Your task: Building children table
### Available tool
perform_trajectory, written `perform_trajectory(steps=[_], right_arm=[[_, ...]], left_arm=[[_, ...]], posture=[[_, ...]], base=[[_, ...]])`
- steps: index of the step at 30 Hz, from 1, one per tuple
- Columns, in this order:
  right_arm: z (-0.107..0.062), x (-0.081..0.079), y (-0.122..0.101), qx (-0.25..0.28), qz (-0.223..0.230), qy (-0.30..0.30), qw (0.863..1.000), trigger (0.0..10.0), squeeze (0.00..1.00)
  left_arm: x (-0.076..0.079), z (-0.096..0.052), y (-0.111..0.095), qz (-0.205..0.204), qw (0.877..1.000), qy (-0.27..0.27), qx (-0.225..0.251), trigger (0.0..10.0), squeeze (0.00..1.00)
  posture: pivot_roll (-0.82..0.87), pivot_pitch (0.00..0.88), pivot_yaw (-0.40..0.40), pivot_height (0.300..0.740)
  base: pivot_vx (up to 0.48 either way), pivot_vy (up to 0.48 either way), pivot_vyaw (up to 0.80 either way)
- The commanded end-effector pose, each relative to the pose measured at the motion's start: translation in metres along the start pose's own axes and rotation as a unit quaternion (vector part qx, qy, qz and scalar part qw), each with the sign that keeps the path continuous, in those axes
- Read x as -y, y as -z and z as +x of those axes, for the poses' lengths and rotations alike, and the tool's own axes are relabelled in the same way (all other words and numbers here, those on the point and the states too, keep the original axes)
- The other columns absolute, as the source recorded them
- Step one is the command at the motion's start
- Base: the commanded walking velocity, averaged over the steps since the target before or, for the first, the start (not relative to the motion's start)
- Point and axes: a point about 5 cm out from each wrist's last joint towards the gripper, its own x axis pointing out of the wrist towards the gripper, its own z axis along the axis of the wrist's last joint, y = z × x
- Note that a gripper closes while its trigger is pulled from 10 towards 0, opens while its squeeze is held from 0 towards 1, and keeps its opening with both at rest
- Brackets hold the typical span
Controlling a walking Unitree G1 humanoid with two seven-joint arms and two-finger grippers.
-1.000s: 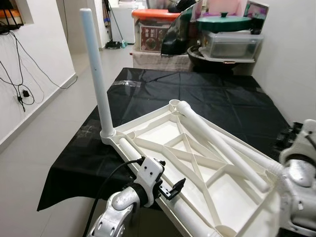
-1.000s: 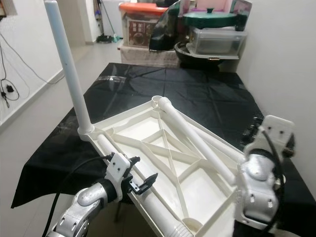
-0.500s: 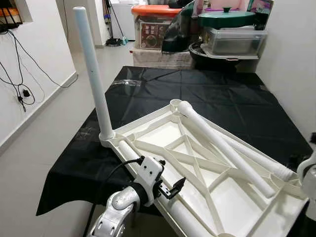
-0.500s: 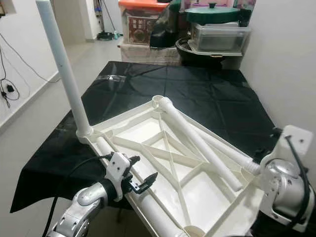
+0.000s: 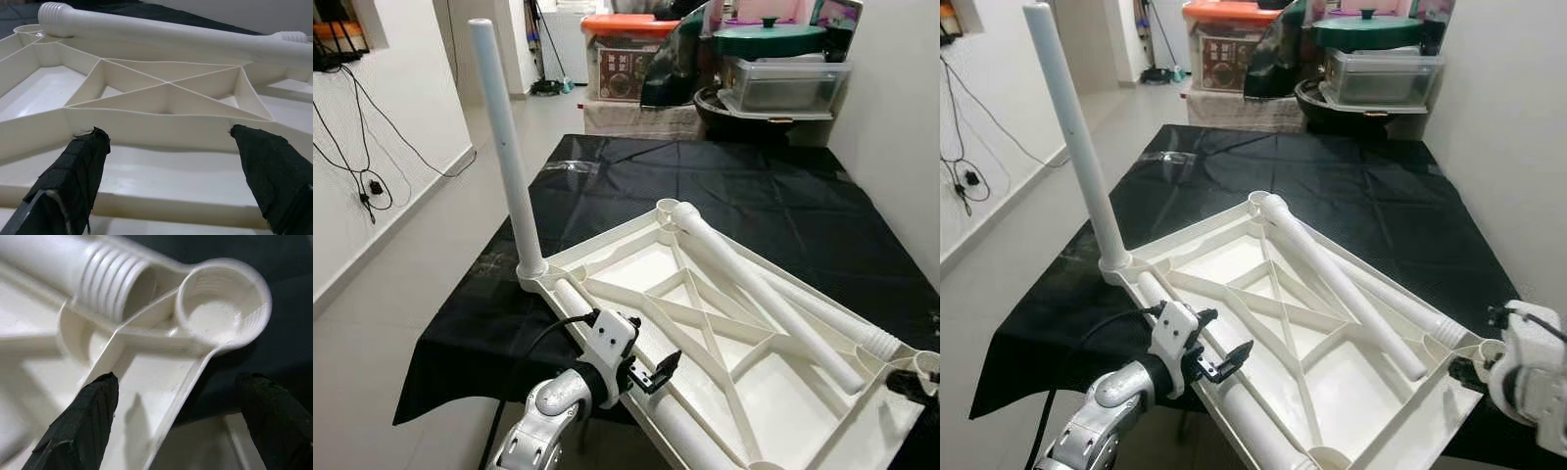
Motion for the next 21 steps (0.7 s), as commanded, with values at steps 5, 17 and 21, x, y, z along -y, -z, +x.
perform_trajectory(steps=[5,17,21], right_arm=[[0.01,-0.002,0.02,-0.063,0.019,-0.044,0.997,10.0,0.0],[0.044,-0.018,0.031,-0.105,0.014,-0.061,0.993,0.0,0.0],[0.048,-0.029,0.02,-0.09,0.014,-0.069,0.993,0.0,0.0]], left_arm=[[-0.001,0.0,0.003,-0.007,1.0,0.002,-0.007,10.0,0.0],[-0.007,-0.004,-0.018,-0.001,0.998,-0.037,0.054,10.0,0.0],[-0.006,-0.004,-0.037,0.012,0.994,-0.053,0.093,10.0,0.0]], posture=[[0.02,0.0,-0.044,0.74],[0.03,0.0,-0.064,0.74],[0.04,0.0,-0.07,0.74]], base=[[0.0,0.0,0.0],[0.0,0.0,0.0],[0.0,0.0,0.0]])
